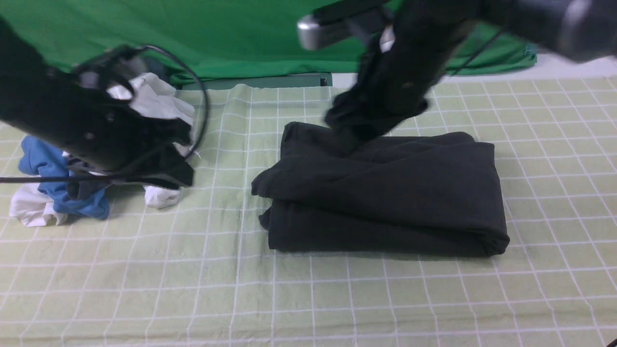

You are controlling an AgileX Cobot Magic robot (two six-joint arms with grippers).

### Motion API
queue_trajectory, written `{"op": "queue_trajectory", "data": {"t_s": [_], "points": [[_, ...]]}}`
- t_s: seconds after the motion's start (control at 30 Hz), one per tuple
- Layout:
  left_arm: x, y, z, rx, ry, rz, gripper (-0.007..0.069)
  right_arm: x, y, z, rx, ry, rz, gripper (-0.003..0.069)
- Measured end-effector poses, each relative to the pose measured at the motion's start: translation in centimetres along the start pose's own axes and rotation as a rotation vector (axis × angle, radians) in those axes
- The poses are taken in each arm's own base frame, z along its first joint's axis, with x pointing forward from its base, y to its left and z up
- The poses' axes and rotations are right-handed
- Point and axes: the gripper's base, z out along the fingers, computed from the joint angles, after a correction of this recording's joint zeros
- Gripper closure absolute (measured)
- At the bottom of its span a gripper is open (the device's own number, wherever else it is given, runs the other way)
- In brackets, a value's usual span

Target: Fold a long-sleeved shirt over a green coffee tablecloth.

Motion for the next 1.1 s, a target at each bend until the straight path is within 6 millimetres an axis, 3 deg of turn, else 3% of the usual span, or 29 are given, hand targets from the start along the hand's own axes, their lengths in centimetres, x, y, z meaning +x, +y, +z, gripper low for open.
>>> {"op": "queue_trajectory", "data": {"t_s": [0.07,0.17,0.23,0.27,0.47,0.67,0.83,0.97,1.03,1.1], "points": [[0.4,-0.9,0.6,-0.019,0.028,0.034,0.0436,1.2,-1.4,-1.0,0.025,0.026,0.023,0.0216],[1.8,-1.8,2.4,-0.049,0.058,0.035,0.0357,4.4,-3.5,-0.9,0.050,0.110,0.078,0.0216],[2.5,-1.7,3.7,-0.051,0.060,0.007,0.0311,6.6,-4.4,0.7,0.055,0.201,0.107,0.0216],[2.5,-1.8,3.8,-0.049,0.062,0.006,0.0311,6.8,-4.4,0.9,0.054,0.211,0.107,0.0216],[3.3,-1.4,9.2,-0.021,0.082,-0.036,0.0217,12.8,-5.8,7.2,0.052,0.362,0.163,0.0216],[2.8,-0.8,12.1,-0.005,0.056,-0.069,0.0211,14.1,-7.2,8.9,0.083,0.293,0.188,0.0216],[2.6,-0.3,13.2,-0.019,0.035,-0.092,0.0249,13.7,-7.9,9.7,0.099,0.227,0.196,0.0216],[2.5,-0.2,13.6,-0.019,0.021,-0.087,0.0336,13.5,-8.1,10.6,0.102,0.205,0.197,0.0246],[2.5,-0.2,13.7,-0.017,0.018,-0.071,0.0410,13.5,-8.1,10.9,0.103,0.203,0.191,0.0320],[2.5,-0.1,13.9,-0.012,0.019,-0.054,0.0512,13.4,-8.2,11.0,0.105,0.199,0.187,0.0459]]}}
